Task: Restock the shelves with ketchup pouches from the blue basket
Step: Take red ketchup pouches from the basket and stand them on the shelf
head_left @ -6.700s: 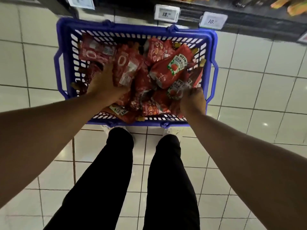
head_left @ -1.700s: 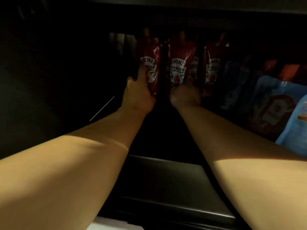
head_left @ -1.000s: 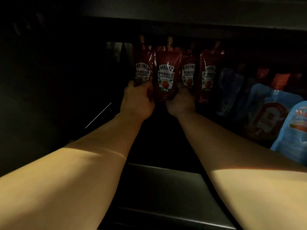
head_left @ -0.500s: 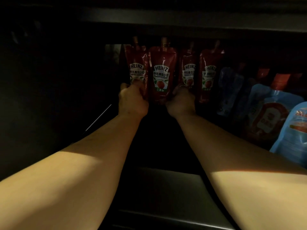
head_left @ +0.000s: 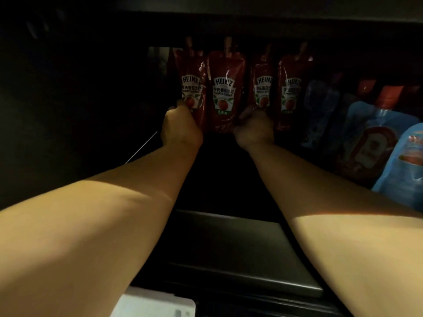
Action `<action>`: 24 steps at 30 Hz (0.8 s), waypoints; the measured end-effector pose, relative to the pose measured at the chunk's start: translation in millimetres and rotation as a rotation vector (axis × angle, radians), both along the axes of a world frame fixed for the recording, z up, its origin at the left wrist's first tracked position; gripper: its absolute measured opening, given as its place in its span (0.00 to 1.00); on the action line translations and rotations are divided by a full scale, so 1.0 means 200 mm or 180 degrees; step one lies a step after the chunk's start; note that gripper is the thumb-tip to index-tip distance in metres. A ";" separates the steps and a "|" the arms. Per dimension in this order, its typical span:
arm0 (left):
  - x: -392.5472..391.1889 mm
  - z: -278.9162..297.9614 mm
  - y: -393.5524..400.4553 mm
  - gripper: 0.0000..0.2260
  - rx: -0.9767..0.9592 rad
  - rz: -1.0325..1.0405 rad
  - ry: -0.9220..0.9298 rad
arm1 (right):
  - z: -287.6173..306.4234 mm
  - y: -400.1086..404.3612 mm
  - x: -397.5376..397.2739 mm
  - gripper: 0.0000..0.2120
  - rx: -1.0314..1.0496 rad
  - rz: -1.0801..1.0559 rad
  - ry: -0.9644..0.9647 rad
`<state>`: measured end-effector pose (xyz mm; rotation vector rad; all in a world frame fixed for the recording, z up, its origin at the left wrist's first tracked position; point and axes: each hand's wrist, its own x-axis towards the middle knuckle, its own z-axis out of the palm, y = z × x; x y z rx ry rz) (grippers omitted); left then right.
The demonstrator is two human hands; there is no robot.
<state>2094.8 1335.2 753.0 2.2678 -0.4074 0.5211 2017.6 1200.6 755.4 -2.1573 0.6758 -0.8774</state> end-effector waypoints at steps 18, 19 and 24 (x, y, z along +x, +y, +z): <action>-0.05 0.05 0.01 0.16 -0.0354 -0.0071 0.0107 | -0.01 0.27 -0.72 0.03 0.1096 -0.0996 -0.0676; -0.06 0.05 0.02 0.15 -0.0346 -0.0138 0.0089 | -0.01 0.30 -0.77 0.05 0.1127 -0.0997 -0.0733; -0.20 0.04 0.07 0.11 -0.0257 -0.0976 0.0207 | -0.02 0.42 -1.06 0.09 0.1369 -0.1026 -0.1164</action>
